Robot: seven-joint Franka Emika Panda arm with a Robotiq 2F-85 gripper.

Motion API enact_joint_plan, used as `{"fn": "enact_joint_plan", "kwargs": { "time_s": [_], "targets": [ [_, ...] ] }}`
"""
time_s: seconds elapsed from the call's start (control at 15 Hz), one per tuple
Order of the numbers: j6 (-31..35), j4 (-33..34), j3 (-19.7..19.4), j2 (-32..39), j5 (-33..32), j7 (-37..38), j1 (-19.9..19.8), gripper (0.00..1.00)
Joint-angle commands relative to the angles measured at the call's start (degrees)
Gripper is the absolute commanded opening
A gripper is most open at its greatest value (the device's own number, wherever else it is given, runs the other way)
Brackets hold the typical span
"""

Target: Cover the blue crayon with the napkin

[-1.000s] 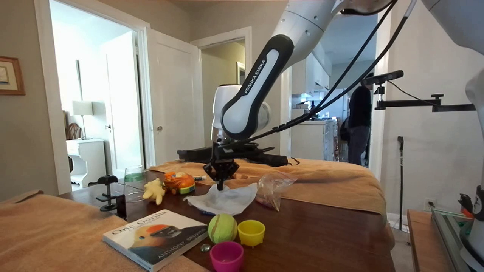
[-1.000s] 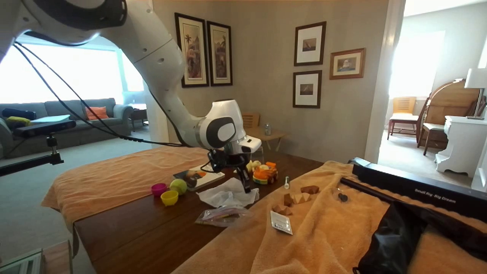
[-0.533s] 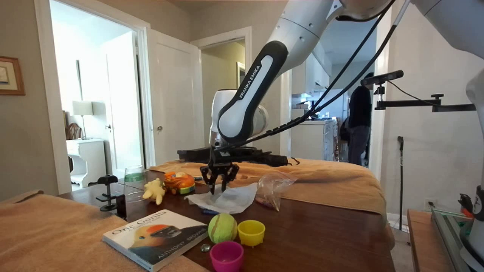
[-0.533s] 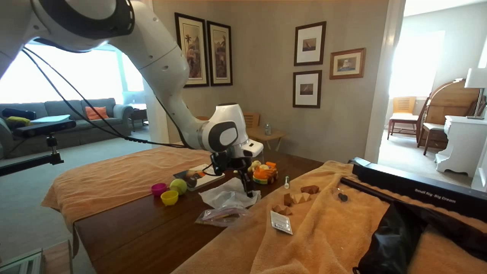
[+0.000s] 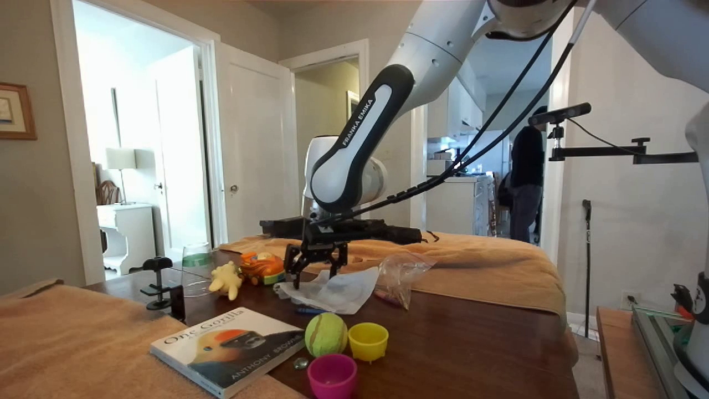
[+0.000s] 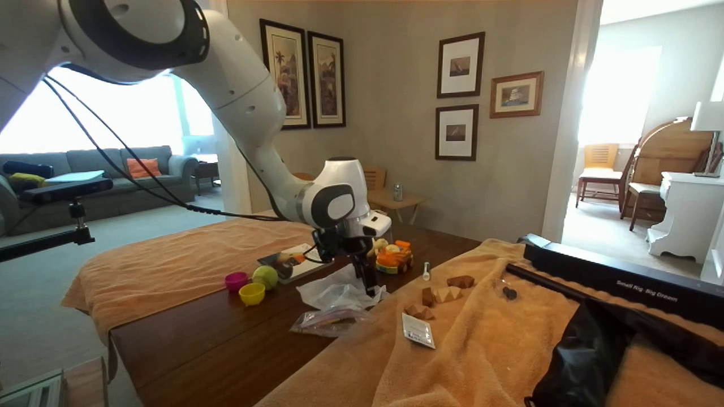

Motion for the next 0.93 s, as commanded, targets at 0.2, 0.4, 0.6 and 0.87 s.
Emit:
{"fn": "enact_joint_plan", "kwargs": {
  "time_s": [0.2,0.4,0.6,0.87],
  "targets": [
    [-5.40,5.48,3.81,2.81,3.42,-7.22,-1.38,1.00],
    [-6.96,6.89,4.57,3.58,3.03,-8.63,-0.86,1.00],
    [-7.30,7.55,4.93,4.22,2.09,-10.26,-0.31,1.00],
    [-6.46,5.29,4.24,2.48,0.16,-12.62,1.11,1.00]
  ]
}}
